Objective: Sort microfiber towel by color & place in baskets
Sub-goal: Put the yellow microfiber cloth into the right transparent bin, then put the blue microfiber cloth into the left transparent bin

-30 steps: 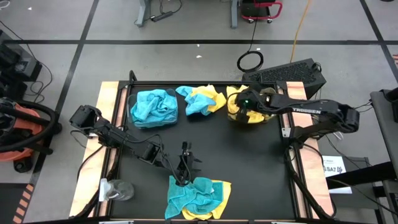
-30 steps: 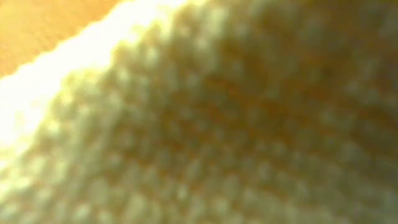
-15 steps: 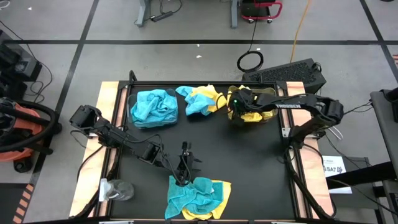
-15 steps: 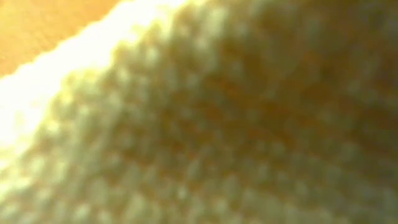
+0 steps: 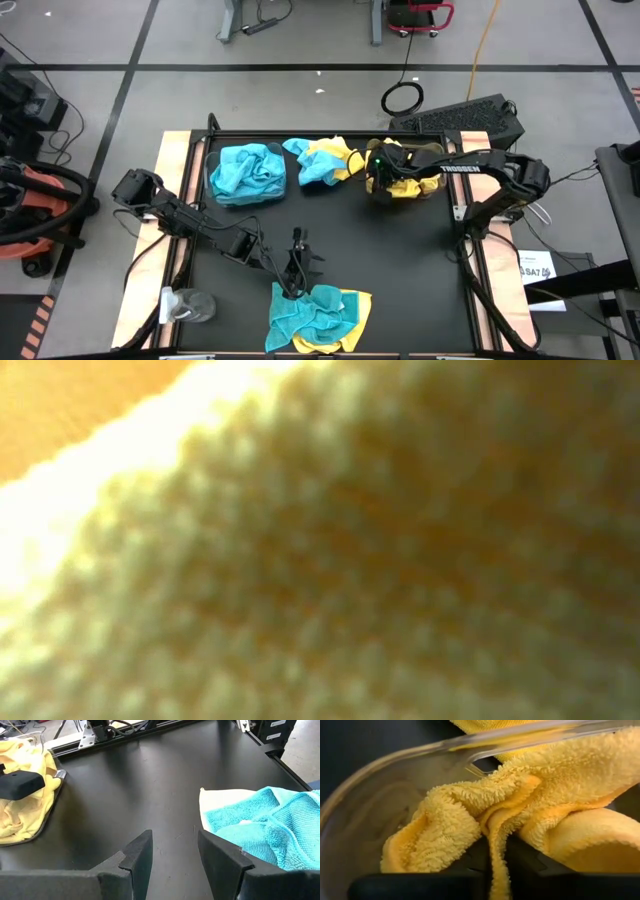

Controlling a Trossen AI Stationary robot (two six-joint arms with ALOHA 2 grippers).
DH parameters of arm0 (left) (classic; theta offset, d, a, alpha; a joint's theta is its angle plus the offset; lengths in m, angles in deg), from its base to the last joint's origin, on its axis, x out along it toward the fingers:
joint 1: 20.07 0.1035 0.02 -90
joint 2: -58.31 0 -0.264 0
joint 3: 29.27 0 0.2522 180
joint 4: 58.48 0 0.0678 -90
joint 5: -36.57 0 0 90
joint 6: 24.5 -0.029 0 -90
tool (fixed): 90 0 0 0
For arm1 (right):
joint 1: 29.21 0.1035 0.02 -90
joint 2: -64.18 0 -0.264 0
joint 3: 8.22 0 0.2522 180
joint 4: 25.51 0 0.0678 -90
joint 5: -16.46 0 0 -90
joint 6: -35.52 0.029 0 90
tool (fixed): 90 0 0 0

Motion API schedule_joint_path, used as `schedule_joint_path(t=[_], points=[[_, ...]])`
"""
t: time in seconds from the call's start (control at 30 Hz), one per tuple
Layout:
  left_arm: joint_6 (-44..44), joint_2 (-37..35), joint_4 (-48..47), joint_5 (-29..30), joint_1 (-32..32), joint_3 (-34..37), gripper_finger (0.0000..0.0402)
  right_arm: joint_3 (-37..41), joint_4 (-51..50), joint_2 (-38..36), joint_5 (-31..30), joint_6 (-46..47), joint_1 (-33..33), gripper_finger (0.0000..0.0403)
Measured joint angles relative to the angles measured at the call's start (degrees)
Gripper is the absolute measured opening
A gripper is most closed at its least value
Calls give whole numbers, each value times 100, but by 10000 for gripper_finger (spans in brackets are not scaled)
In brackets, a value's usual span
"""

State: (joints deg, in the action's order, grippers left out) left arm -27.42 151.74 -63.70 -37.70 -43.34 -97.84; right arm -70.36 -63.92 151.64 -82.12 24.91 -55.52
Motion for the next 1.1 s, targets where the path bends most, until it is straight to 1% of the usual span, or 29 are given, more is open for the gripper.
schedule_joint_path(t=[0.13, 0.3, 0.4, 0.53, 0.77, 1.1], points=[[-2, 0, 0, 0, 0, 0, 165, 2, 2, -2, -1, 9, 11, 77], [-3, 0, 0, 0, 0, 0, 165, 2, -17, -80, 0, 52, 15, 133], [-4, 0, 0, 0, 0, 0, 165, 7, -41, -281, 10, 92, 22, 164], [-47, 0, 2, 0, 0, 0, 165, 7, -81, -740, 9, 107, 26, 192], [-48, 0, 19, 39, 0, 0, 165, 7, -229, -1692, 4, 239, 154, 216], [-50, 0, 147, 50, 2, 0, 165, 7, -399, -2827, 40, 586, 523, 216]])
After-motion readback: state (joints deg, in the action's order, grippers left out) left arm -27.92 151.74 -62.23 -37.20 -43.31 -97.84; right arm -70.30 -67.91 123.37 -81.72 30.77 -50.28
